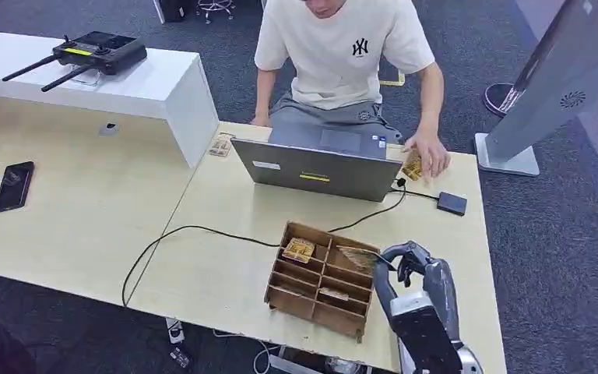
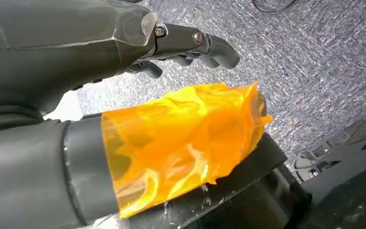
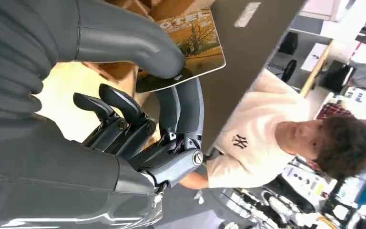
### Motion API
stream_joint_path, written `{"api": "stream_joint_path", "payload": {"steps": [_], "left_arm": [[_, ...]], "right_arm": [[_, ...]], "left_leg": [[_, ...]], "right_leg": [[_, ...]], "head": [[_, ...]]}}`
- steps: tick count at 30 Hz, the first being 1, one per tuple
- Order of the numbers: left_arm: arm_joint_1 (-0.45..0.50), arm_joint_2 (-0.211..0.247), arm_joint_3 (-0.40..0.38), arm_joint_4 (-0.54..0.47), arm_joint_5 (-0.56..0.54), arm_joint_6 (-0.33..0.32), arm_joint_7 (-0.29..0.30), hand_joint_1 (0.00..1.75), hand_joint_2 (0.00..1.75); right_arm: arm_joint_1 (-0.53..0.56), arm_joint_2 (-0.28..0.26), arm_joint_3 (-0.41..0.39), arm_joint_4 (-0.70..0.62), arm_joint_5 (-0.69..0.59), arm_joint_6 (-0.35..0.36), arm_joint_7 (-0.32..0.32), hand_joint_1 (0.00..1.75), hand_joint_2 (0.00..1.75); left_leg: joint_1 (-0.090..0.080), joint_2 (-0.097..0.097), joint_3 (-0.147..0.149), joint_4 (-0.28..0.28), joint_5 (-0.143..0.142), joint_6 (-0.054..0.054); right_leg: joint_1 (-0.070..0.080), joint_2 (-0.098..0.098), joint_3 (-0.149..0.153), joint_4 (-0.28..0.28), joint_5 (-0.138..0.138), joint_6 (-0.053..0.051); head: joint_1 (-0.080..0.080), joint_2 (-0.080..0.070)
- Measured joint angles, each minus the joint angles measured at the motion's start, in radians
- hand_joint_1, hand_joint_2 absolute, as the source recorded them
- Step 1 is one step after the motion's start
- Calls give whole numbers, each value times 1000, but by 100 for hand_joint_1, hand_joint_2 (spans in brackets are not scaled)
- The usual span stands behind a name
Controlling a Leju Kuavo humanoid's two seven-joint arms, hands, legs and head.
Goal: Pass the card to the sensor for recognition and then transmit it.
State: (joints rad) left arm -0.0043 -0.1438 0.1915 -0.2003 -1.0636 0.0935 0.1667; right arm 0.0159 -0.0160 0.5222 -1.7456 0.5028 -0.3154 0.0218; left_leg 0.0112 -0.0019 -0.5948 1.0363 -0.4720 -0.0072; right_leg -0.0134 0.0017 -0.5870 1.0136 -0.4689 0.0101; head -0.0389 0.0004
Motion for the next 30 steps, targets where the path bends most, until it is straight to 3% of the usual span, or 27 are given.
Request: {"api": "stream_joint_path", "payload": {"steps": [9,14,20,30], "left_arm": [[-20,4,-19,0,-46,-41,18,0,0],[-35,3,-38,0,-64,-60,31,0,0],[-46,3,-62,0,-90,-74,39,0,0],[-59,2,-92,0,-113,-93,49,0,0]], "right_arm": [[-229,48,1,79,34,94,92,175,175],[-351,73,2,180,98,104,142,175,175],[-464,92,3,295,278,94,211,175,175],[-564,104,-1,443,569,37,251,175,175]], "left_leg": [[0,0,0,0,2,-1],[0,0,0,0,2,-1],[0,0,0,0,2,-2],[0,0,0,0,2,-2]], "right_leg": [[0,0,0,0,1,-1],[0,0,0,1,1,-1],[0,0,0,1,1,-1],[0,0,0,0,1,-1]], "head": [[0,0],[0,0],[0,0],[0,0]]}}
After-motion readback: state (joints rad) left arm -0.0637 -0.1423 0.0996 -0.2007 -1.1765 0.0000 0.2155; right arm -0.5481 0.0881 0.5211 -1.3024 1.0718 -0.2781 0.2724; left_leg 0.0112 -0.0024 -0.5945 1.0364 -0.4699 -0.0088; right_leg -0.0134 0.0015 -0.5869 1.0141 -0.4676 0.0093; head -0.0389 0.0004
